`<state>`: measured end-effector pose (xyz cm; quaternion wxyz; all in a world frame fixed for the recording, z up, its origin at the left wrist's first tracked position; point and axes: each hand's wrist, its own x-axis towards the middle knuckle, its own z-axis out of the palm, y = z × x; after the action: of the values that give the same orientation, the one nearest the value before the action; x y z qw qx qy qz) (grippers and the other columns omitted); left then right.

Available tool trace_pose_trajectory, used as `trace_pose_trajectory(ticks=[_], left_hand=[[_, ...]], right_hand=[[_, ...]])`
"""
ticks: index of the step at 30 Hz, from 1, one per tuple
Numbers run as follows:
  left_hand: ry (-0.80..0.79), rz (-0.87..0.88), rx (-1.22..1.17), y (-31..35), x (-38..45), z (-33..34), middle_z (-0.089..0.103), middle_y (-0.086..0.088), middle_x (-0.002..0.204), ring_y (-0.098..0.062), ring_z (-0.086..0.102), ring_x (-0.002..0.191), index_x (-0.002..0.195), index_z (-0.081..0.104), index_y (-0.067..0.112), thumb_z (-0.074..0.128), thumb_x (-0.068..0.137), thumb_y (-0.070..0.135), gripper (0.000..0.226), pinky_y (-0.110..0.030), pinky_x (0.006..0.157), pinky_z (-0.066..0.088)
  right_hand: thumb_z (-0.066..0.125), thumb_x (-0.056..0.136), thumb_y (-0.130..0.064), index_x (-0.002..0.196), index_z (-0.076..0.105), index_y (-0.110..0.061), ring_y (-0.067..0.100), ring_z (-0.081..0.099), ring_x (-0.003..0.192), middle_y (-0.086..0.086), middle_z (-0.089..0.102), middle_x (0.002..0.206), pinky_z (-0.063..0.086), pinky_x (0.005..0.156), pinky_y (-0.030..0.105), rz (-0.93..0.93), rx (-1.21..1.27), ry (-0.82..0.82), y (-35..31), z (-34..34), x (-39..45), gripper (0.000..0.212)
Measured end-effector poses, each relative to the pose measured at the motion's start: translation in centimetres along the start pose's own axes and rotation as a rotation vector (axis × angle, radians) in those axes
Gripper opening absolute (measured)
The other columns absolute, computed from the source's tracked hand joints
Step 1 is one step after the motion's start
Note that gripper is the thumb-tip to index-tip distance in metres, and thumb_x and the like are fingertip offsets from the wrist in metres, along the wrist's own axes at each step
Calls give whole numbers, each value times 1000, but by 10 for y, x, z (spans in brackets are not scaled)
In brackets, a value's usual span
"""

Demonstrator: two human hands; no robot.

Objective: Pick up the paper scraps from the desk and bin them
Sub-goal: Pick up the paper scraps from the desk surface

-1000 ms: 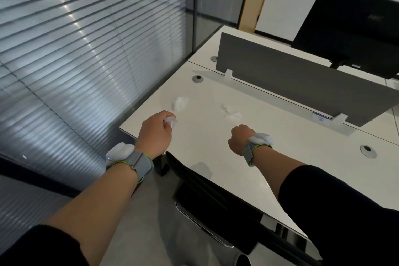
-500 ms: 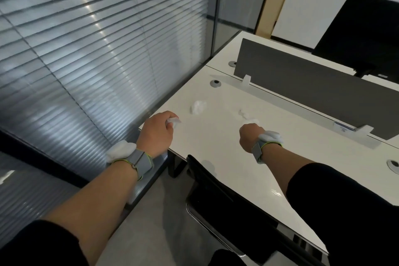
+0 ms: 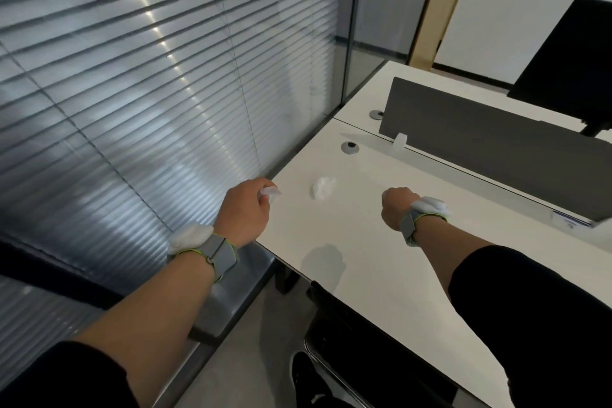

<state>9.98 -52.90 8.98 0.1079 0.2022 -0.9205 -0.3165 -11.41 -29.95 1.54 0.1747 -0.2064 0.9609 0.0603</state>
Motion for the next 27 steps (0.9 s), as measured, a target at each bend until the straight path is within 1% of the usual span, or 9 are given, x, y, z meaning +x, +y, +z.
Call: trace_pose_trajectory(ticks=[2,5,8,11,15,20,23,25,27], left_hand=[[-11,-14,12,-6,17,2,70,-8,105,-24,63,94,111,65,13,46,93,9,27,-26,79,45],[-31,-38,0,-16,45,7,70,-8,104,-24,63,94,112,65,14,48,93,11,26,-26,78,46],[-77,-57,9,-26,74,8,71,-1,101,-18,63,90,112,66,17,49,93,17,25,-22,77,43],[-92,-96,-9,-36,102,6,71,1,92,-15,62,82,109,68,19,49,94,19,25,-20,73,41],[-122,-86,4,-48,129,10,67,3,76,-18,62,73,98,68,23,44,97,22,25,-20,62,43],[-163,-121,-38,-56,155,28,68,-8,87,-21,71,66,83,62,16,43,97,27,26,-35,59,50],[-197,-136,-94,-54,171,47,61,-6,79,-23,70,63,79,57,13,46,98,31,28,-34,54,57],[-254,-103,-54,-53,181,63,55,-1,68,-23,67,58,74,52,15,48,97,34,31,-30,51,52],[-307,-58,3,-56,192,81,52,3,65,-25,63,60,73,50,13,53,94,36,32,-34,59,48]], right_hand=[[43,80,-8,87,61,-14,31,62,78,10,65,94,56,79,36,-1,13,-8,-6,-1,16,21],[42,80,-9,70,52,-14,29,61,74,7,58,80,56,78,36,26,24,-33,-12,2,41,15],[43,81,-8,72,55,-12,28,62,71,5,58,73,56,77,34,81,62,-74,-15,7,67,16],[43,83,-7,85,60,-10,30,63,80,11,66,92,54,77,33,113,106,-115,-16,14,93,17],[44,81,-10,105,63,-7,36,65,102,18,65,115,54,90,42,156,113,-168,-17,27,112,31],[40,88,-8,115,60,-5,32,58,119,17,61,126,45,103,38,183,147,-189,-22,28,114,33],[40,91,-7,117,60,-4,29,60,117,15,62,127,46,96,34,211,161,-201,-20,30,116,33],[40,90,-7,116,60,-4,29,61,115,16,62,125,48,92,33,227,173,-205,-16,32,118,32],[40,91,-7,118,59,-3,30,61,114,16,62,125,48,92,34,241,168,-210,-14,33,118,34]])
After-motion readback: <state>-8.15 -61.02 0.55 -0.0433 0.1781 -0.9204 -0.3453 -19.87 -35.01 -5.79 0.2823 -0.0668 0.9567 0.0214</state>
